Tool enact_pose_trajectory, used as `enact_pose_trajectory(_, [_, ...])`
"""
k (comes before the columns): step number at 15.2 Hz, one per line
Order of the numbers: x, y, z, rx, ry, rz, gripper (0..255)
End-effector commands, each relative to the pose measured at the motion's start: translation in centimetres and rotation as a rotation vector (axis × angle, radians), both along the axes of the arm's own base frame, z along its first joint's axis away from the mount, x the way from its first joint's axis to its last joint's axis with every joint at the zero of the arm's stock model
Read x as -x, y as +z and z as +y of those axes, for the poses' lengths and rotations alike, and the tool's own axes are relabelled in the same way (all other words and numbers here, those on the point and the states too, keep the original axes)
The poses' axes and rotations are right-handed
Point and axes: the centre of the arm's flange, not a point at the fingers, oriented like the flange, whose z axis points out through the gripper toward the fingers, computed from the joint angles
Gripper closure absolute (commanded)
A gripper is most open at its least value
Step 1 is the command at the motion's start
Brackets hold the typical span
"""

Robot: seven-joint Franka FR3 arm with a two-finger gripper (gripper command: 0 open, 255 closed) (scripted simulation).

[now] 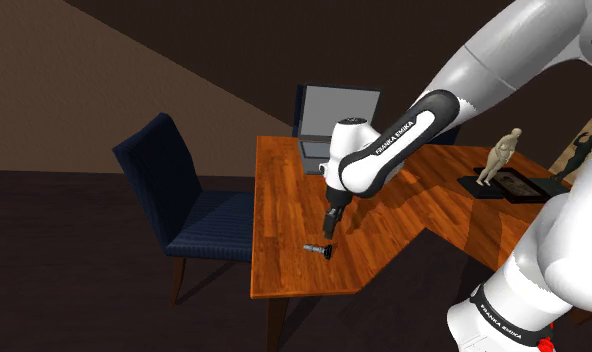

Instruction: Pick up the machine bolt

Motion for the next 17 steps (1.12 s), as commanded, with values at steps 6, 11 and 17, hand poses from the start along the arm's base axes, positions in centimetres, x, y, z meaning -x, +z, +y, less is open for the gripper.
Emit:
enact_pose_trajectory(6, [-2.2,-7.5,2.3,0.014,0.082,-0.004,0])
enact_pose_trajectory(11, [-2.2,-10.2,2.3,0.014,0.082,-0.004,0])
enact_pose_trajectory(17, [-2.1,-11.0,2.3,0.014,0.082,-0.004,255])
